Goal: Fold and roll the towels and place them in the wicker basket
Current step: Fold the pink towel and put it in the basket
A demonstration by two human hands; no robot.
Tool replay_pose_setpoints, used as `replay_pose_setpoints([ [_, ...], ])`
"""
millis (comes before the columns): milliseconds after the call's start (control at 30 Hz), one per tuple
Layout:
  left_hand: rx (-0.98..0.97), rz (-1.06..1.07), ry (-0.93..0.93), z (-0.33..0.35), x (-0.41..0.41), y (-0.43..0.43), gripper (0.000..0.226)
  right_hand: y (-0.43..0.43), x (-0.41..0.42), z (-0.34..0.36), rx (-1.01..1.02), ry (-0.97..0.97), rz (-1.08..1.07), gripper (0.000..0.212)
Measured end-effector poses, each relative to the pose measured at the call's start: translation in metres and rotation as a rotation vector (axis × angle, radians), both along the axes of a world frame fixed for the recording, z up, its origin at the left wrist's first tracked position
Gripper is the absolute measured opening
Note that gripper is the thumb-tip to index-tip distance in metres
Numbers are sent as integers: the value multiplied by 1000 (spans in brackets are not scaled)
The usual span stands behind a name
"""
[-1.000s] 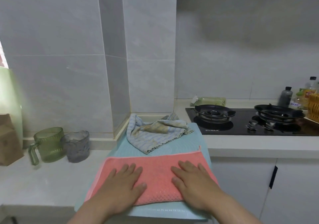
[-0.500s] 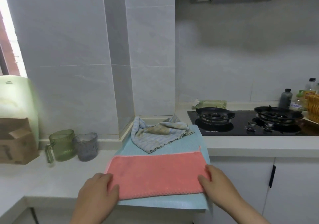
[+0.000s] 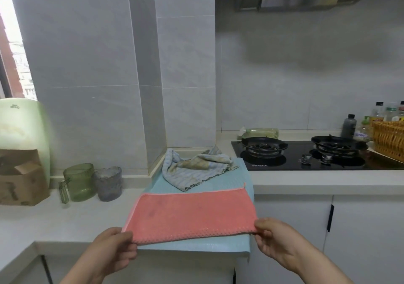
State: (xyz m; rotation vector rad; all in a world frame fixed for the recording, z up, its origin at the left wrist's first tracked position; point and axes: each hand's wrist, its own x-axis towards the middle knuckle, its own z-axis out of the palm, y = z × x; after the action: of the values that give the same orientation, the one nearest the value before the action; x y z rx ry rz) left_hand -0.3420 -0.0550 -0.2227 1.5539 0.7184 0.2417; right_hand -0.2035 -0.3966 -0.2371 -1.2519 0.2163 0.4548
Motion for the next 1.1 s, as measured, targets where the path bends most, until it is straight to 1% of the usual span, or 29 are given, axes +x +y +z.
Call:
replay_pose_setpoints([
  [100, -26, -10, 19, -1, 3, 1, 13, 1, 3, -3, 3, 53, -20, 8],
  [200, -39, 46, 0, -3, 7, 1, 17, 5, 6, -4, -15, 44, -28, 11],
  [267, -26, 87, -6, -4, 10, 2, 17, 7, 9, -3, -32, 22, -48, 12],
  [367, 21, 158, -31, -3, 12, 12, 14, 4, 14, 0, -52, 0, -88, 8],
  [433, 15, 199, -57, -2, 13, 19, 11, -1, 16, 2, -43, 3, -100, 5],
  [500, 0, 214, -59, -3, 13, 25, 14, -4, 14, 1, -53, 8, -90, 6],
  [633, 40, 192, -22, -12, 10, 27, 26, -9, 8, -7, -130, 51, -11, 14],
  [700, 64, 186, 4, -15, 9, 29, 30, -12, 7, -8, -174, 75, 55, 13],
  [733, 73, 172, 25, -13, 9, 29, 24, -13, 8, -7, -197, 72, 90, 11],
  [800, 89, 121, 59, -3, 12, 29, 5, -12, 11, 1, -227, 40, 121, 5],
  [833, 94, 94, 73, 3, 15, 30, 8, -8, 14, 7, -233, 20, 123, 4],
  [933, 78, 21, 86, 24, 30, 32, 26, 4, 27, 20, -256, -6, 124, 20],
  [1000, 68, -28, 131, 35, 41, 31, 27, 11, 34, 26, -304, -12, 125, 26],
  [1100, 109, -66, 213, 40, 59, 32, 23, 20, 44, 30, -358, -19, 121, 25],
])
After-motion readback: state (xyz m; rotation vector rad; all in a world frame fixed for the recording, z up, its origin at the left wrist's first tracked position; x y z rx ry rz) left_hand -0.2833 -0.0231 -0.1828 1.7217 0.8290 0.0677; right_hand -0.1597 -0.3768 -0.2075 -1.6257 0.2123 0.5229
